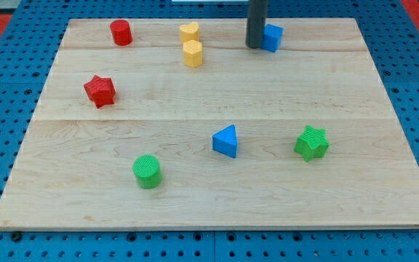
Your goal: Move the yellow hexagon diagonal bottom left to the yellow heart
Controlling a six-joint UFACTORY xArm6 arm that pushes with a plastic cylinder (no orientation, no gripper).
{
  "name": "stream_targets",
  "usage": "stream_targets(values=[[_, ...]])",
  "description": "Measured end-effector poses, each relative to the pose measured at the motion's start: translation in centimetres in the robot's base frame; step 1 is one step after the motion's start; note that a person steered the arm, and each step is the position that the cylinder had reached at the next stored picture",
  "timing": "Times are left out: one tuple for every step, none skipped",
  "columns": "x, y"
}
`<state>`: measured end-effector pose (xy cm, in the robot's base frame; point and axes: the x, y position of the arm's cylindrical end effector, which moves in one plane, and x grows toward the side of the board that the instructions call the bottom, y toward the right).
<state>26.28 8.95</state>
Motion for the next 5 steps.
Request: stream_targets(values=[[0.0, 1.3], [0.6, -3.2], [1.0, -6.2], [3.5, -8.8], [3.5, -8.3]])
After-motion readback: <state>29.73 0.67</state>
